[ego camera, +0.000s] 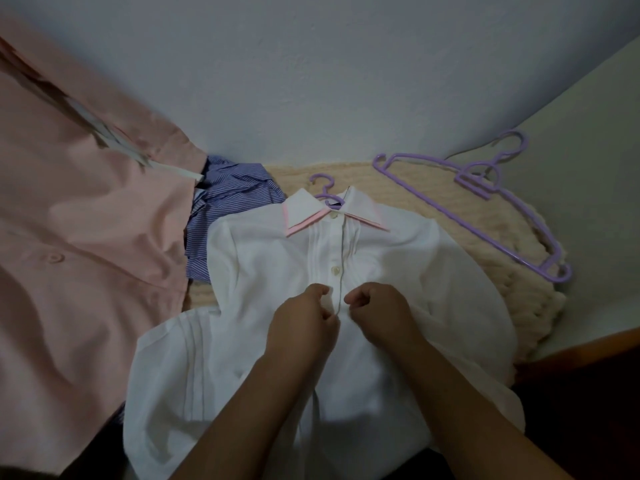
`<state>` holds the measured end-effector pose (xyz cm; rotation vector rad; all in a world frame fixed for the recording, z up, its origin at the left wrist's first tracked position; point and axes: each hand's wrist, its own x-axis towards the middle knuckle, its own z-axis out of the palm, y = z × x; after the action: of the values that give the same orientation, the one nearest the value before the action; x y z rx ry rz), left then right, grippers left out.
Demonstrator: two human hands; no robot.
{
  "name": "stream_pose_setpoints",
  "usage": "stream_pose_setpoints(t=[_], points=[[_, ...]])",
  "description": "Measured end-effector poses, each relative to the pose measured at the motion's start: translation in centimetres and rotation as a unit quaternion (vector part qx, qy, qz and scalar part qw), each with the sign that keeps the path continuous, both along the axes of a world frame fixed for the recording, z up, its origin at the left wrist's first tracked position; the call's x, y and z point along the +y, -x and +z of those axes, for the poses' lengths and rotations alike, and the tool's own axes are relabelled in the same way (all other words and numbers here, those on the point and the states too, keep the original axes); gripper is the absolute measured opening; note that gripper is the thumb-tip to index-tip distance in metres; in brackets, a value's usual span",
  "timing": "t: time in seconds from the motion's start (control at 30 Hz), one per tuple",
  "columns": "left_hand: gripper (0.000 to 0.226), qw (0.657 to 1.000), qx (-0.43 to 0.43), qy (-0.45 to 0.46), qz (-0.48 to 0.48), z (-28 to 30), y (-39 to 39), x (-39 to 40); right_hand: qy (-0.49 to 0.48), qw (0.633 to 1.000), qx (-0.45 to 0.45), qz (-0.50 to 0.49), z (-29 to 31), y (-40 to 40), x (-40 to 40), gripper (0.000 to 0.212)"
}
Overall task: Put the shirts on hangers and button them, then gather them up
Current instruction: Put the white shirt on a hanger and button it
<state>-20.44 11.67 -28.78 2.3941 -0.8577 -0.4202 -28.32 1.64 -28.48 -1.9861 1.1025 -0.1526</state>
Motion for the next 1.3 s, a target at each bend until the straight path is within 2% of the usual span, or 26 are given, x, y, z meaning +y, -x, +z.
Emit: stream_pose_setpoints(t=[0.1,0.27,0.4,0.47,0.7,0.77,0.93,1.03,1.13,1.3], points=[[0.046,1.0,-0.005,0.003,-0.01,0.2,-0.4,-0.3,-0.015,1.0,-0.004,-0.014,0.1,-0.4,0.5,0.023],[0.047,0.981,0.135,0.102,0.092,0.0,-0.3,0.3,-0.143,0.979,-0.086,-0.117,0.0,-0.6,1.6,0.017],[0.044,0.923,0.292,0.188,0.163,-1.2,0.8,1.4,-0.21,0.954,-0.143,-0.16,-0.2,-0.1,2.1,0.021],[0.042,0.901,0.33,0.214,0.185,-1.6,1.2,1.9,-0.219,0.95,-0.161,-0.156,-0.2,0.2,2.4,0.02],[0.036,0.888,0.347,0.246,0.174,-2.2,1.9,2.4,-0.213,0.954,-0.184,-0.105,-0.8,0.6,2.8,0.021],[0.035,0.889,0.34,0.255,0.172,-2.4,1.8,2.6,-0.184,0.962,-0.185,-0.079,-1.3,0.6,2.7,0.026],[0.033,0.895,0.326,0.268,0.147,-2.4,1.8,2.8,-0.04,0.988,-0.132,0.062,-1.4,1.2,2.7,0.026],[0.037,0.887,0.341,0.276,0.145,-2.2,1.7,2.6,-0.022,0.989,-0.105,0.101,-1.1,1.3,2.4,0.028],[0.041,0.888,0.347,0.268,0.137,-2.0,1.6,2.3,-0.045,0.992,-0.086,0.079,-1.0,1.4,2.0,0.028],[0.041,0.893,0.34,0.263,0.133,-2.4,1.6,2.0,-0.117,0.988,-0.105,0.003,-1.1,1.3,2.0,0.02]])
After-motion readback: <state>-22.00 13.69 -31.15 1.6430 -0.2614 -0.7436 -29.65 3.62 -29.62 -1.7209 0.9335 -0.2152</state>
